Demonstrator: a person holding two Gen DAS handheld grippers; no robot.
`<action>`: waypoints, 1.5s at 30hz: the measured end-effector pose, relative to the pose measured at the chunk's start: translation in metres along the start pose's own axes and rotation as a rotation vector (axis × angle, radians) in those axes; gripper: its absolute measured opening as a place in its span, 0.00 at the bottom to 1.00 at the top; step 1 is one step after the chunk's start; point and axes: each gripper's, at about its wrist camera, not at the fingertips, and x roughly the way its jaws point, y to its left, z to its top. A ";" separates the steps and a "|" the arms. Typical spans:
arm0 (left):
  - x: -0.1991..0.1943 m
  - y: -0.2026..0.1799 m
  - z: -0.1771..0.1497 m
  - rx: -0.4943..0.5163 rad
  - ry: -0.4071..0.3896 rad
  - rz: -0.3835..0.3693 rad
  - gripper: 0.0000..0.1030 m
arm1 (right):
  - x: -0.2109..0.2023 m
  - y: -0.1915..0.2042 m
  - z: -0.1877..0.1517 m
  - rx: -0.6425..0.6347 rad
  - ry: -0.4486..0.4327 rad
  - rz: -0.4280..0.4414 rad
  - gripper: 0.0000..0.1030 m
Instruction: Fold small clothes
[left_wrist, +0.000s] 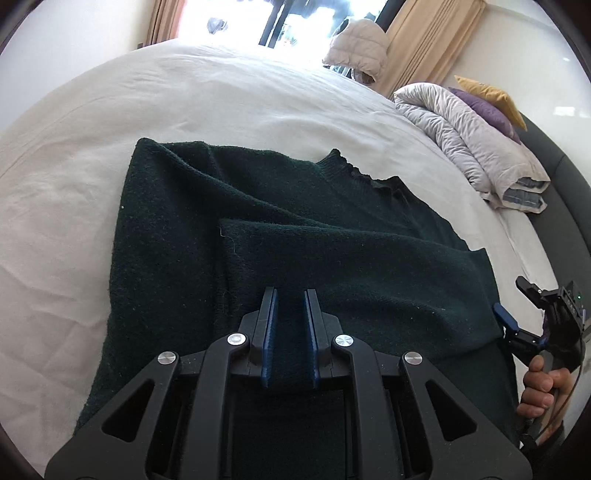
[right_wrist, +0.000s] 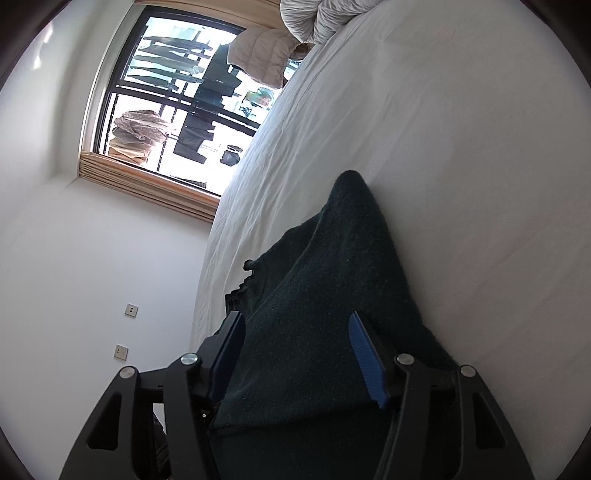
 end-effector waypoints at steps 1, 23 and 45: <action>0.001 0.002 -0.001 -0.001 -0.004 -0.005 0.14 | -0.005 0.003 -0.003 -0.006 -0.007 0.033 0.74; -0.147 -0.026 -0.078 0.296 -0.160 0.077 0.15 | -0.213 0.029 -0.109 -0.504 -0.096 -0.357 0.81; -0.255 -0.043 -0.350 1.160 -0.313 0.407 0.87 | -0.218 0.063 -0.247 -0.882 -0.071 -0.468 0.87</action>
